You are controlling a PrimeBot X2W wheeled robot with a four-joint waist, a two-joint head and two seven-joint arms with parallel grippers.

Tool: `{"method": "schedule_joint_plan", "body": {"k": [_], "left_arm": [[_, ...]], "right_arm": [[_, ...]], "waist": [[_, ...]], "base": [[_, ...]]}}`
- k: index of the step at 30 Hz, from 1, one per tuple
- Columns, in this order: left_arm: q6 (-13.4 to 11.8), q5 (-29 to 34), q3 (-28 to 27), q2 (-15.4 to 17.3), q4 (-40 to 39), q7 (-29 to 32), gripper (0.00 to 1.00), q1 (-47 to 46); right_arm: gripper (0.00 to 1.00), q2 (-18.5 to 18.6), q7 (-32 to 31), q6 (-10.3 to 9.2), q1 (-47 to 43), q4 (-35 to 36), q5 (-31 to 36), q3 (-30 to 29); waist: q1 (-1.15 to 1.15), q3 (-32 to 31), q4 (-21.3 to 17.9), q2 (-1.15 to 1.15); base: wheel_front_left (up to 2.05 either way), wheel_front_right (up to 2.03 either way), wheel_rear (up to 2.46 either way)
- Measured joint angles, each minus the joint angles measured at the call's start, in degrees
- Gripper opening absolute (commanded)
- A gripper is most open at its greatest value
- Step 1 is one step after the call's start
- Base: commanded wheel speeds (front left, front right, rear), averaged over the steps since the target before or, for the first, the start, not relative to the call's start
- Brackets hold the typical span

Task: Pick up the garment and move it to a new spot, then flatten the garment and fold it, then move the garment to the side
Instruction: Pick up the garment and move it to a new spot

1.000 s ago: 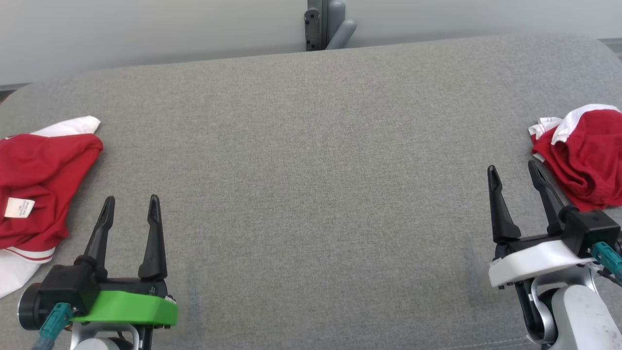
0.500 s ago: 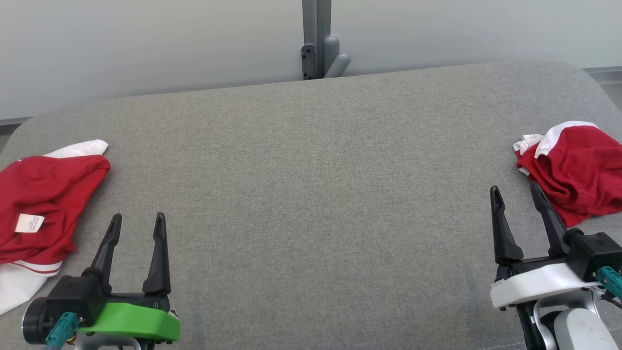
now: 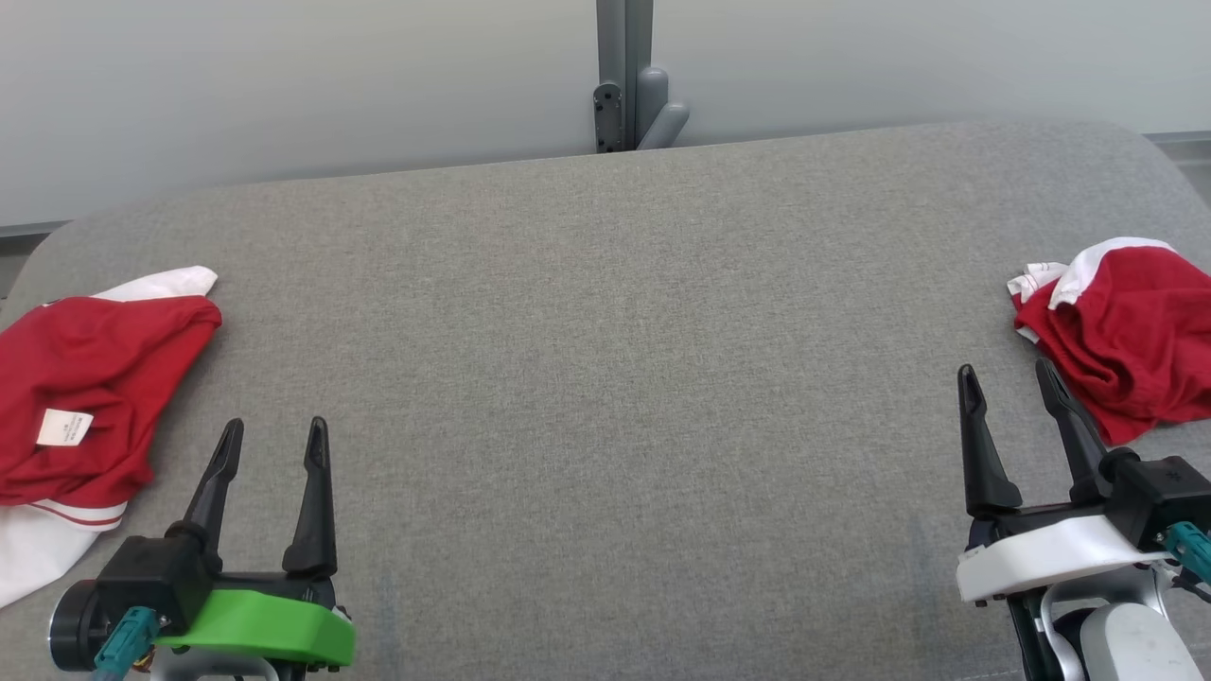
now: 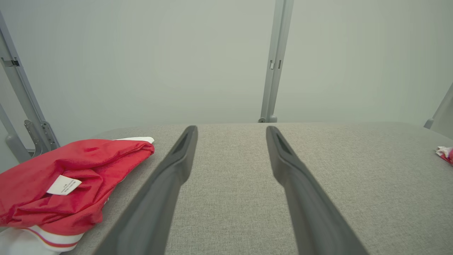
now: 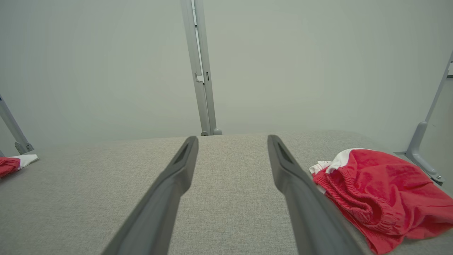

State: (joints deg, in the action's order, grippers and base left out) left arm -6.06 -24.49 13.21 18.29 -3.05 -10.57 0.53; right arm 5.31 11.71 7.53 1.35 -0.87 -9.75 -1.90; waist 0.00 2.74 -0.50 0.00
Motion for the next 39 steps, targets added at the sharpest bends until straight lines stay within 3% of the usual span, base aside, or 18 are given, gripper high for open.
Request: {"method": "schedule_joint_plan", "body": {"k": [16, 35, 39], "left_arm": [[-0.8, -0.7, -0.3, -0.8, 0.5, -0.6, 1.00, -1.8], [0.6, -1.9, -4.1, -1.8, 3.8, -4.1, 1.00, -5.3], [1.0, -1.9, -4.2, -2.1, 4.1, -4.2, 1.00, -5.3]], "right_arm": [[1.00, -0.2, -0.3, 0.00, -0.4, 1.2, 0.3, -0.3], [1.00, -0.2, -2.4, 0.00, 1.6, 3.7, 0.4, 4.5], [1.00, -0.2, -2.4, 0.00, 1.9, 3.4, 0.3, 4.6]], "waist": [[0.00, 0.6, 3.0, 0.00], [0.00, 2.8, 19.6, 0.00], [0.00, 2.9, 21.6, 0.00]], "base": [[0.00, 0.00, 0.00], [0.00, 0.00, 0.00], [0.00, 0.00, 0.00]]}}
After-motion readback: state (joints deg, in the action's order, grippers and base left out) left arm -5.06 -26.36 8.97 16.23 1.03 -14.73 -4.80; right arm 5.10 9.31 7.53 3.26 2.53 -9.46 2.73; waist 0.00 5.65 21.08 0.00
